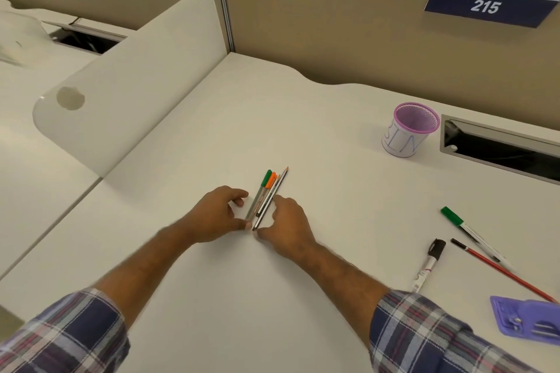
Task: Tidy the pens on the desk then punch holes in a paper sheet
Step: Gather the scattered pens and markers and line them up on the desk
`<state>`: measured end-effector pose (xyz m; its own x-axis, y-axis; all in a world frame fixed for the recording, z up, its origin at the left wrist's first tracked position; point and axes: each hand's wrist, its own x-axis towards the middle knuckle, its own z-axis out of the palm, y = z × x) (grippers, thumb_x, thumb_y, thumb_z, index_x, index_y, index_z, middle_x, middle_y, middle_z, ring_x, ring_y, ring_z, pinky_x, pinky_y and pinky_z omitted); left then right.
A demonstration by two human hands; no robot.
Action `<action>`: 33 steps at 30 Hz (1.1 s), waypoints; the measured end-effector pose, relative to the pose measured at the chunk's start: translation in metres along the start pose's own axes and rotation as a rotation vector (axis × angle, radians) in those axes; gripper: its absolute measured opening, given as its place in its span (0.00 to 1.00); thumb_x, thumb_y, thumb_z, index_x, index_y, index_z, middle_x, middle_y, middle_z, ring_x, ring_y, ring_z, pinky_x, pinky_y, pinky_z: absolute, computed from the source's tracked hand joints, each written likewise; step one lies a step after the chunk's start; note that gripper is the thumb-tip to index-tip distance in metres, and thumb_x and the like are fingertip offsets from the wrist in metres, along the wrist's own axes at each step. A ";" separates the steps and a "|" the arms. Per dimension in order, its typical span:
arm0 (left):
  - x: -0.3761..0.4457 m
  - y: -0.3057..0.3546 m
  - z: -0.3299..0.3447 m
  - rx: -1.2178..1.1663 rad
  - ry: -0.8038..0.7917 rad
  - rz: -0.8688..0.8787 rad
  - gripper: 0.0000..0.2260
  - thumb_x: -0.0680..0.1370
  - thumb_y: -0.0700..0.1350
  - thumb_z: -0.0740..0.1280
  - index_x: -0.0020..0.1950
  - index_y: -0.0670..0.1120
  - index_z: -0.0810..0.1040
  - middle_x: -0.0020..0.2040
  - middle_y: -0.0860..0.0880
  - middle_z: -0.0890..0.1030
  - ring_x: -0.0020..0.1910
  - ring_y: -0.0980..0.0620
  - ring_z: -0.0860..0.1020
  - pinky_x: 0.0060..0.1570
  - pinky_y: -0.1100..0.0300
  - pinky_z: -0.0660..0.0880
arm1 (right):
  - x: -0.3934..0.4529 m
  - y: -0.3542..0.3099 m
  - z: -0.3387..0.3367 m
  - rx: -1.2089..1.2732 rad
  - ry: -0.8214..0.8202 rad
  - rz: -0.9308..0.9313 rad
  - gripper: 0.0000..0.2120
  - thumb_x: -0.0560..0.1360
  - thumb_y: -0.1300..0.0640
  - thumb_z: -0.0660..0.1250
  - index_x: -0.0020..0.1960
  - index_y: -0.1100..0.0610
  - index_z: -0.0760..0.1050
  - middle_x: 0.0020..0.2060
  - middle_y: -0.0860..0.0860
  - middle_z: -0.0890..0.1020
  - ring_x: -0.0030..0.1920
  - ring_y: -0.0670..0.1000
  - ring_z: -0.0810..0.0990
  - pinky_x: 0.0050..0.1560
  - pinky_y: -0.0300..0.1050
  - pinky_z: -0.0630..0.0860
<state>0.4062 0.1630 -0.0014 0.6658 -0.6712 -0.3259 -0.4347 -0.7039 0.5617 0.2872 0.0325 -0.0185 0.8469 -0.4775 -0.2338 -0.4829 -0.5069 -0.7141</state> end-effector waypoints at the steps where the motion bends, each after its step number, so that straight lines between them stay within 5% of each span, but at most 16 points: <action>1: -0.004 -0.006 -0.001 0.059 -0.055 0.039 0.34 0.68 0.50 0.80 0.71 0.50 0.72 0.56 0.53 0.75 0.44 0.55 0.76 0.45 0.67 0.72 | 0.000 0.000 0.002 -0.010 -0.010 -0.005 0.30 0.63 0.51 0.78 0.61 0.54 0.70 0.48 0.49 0.72 0.48 0.50 0.75 0.44 0.40 0.71; 5: -0.012 -0.012 0.000 0.125 -0.076 0.120 0.36 0.67 0.48 0.81 0.72 0.50 0.72 0.55 0.54 0.73 0.45 0.55 0.74 0.47 0.64 0.74 | -0.002 -0.001 0.007 -0.030 -0.014 -0.053 0.38 0.62 0.50 0.79 0.67 0.51 0.65 0.54 0.50 0.73 0.53 0.51 0.76 0.51 0.44 0.76; 13: -0.009 -0.012 0.005 0.059 0.036 0.172 0.27 0.68 0.47 0.80 0.66 0.50 0.79 0.49 0.54 0.75 0.41 0.55 0.74 0.42 0.68 0.70 | -0.011 0.004 0.010 -0.105 -0.016 -0.198 0.26 0.70 0.50 0.73 0.65 0.51 0.71 0.52 0.50 0.72 0.51 0.51 0.76 0.52 0.46 0.76; 33: -0.004 -0.017 0.007 0.057 0.067 0.208 0.28 0.64 0.51 0.82 0.64 0.51 0.81 0.46 0.55 0.77 0.38 0.58 0.74 0.39 0.71 0.68 | -0.012 0.001 0.014 -0.077 0.067 -0.202 0.12 0.71 0.54 0.71 0.53 0.55 0.77 0.49 0.52 0.78 0.51 0.52 0.75 0.51 0.45 0.73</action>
<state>0.4070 0.1757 -0.0149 0.5966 -0.7874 -0.1550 -0.5989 -0.5655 0.5671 0.2800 0.0478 -0.0258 0.9128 -0.4059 -0.0448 -0.3224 -0.6490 -0.6891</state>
